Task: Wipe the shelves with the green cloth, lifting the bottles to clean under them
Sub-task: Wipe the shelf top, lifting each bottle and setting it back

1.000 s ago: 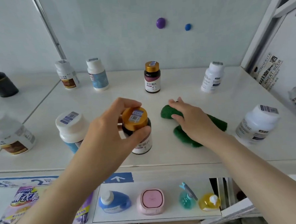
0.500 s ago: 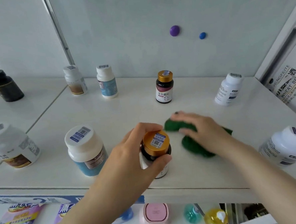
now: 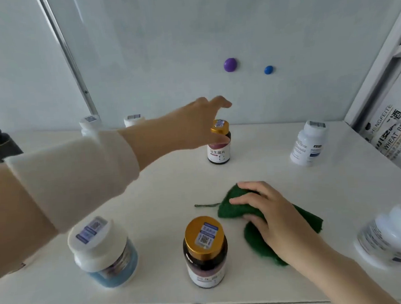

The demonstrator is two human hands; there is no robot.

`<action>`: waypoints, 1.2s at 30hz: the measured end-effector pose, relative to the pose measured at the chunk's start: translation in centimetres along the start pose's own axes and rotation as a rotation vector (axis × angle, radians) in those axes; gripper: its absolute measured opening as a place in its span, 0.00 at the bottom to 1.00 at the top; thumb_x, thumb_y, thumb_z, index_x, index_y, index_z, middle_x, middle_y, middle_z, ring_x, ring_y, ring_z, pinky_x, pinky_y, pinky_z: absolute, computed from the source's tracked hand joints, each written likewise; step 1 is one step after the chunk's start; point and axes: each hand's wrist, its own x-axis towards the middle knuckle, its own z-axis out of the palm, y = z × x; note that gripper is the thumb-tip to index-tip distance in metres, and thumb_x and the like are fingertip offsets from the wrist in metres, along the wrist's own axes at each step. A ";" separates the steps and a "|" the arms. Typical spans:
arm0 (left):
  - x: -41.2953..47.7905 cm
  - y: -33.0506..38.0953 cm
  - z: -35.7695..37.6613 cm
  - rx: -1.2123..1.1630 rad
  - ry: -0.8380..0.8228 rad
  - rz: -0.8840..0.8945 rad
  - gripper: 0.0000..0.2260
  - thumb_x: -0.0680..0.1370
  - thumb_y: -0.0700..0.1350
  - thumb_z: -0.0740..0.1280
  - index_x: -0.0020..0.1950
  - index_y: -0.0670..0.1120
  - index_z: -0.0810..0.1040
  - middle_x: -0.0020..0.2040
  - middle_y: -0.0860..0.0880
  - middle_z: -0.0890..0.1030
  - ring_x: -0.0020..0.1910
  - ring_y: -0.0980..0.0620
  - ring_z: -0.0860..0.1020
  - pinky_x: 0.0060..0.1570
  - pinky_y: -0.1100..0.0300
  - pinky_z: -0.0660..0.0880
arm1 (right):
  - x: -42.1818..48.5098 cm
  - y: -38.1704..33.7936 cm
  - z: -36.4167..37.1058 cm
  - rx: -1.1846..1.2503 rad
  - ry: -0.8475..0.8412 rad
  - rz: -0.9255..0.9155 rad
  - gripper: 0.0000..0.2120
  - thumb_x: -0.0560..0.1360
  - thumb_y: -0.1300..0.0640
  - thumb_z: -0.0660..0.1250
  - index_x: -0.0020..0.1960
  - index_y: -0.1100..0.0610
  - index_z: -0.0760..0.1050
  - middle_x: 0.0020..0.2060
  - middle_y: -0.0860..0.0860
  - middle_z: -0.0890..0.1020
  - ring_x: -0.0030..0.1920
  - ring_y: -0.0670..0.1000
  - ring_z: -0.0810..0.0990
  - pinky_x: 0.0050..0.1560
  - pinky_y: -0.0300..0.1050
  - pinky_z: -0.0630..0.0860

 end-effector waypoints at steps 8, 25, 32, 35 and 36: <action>5.7 -3.7 0.3 -0.093 -0.088 0.047 0.19 0.72 0.46 0.69 0.62 0.51 0.71 0.58 0.47 0.76 0.49 0.48 0.73 0.39 0.65 0.70 | 9.9 4.4 0.2 -0.032 0.343 0.335 0.16 0.76 0.64 0.61 0.62 0.55 0.74 0.60 0.54 0.76 0.59 0.53 0.74 0.52 0.32 0.61; 5.5 -7.3 -4.4 -0.256 0.039 -0.044 0.13 0.73 0.49 0.68 0.57 0.55 0.74 0.54 0.50 0.79 0.45 0.49 0.82 0.42 0.64 0.70 | 10.4 2.5 -3.1 0.349 -0.014 0.124 0.14 0.74 0.60 0.65 0.49 0.41 0.76 0.47 0.40 0.81 0.50 0.42 0.78 0.56 0.37 0.71; 5.7 -7.5 -3.9 -0.219 0.053 -0.035 0.15 0.73 0.49 0.68 0.59 0.54 0.74 0.55 0.48 0.79 0.47 0.47 0.81 0.40 0.64 0.71 | 19.9 5.9 -0.4 0.192 0.224 0.284 0.16 0.74 0.59 0.65 0.62 0.51 0.75 0.61 0.49 0.79 0.62 0.49 0.74 0.55 0.29 0.63; 5.6 -7.9 -3.9 -0.211 0.057 -0.055 0.15 0.72 0.50 0.68 0.58 0.55 0.73 0.55 0.49 0.78 0.45 0.48 0.81 0.42 0.63 0.72 | 20.2 4.1 0.9 0.180 0.025 0.180 0.17 0.75 0.57 0.65 0.63 0.48 0.73 0.63 0.47 0.76 0.64 0.49 0.72 0.59 0.33 0.63; 5.6 -8.0 -4.0 -0.216 0.063 -0.063 0.15 0.72 0.50 0.69 0.58 0.55 0.73 0.55 0.50 0.78 0.44 0.49 0.81 0.42 0.63 0.72 | 19.7 3.3 1.3 0.185 -0.036 0.125 0.17 0.75 0.57 0.65 0.63 0.47 0.73 0.64 0.46 0.76 0.65 0.48 0.72 0.60 0.34 0.62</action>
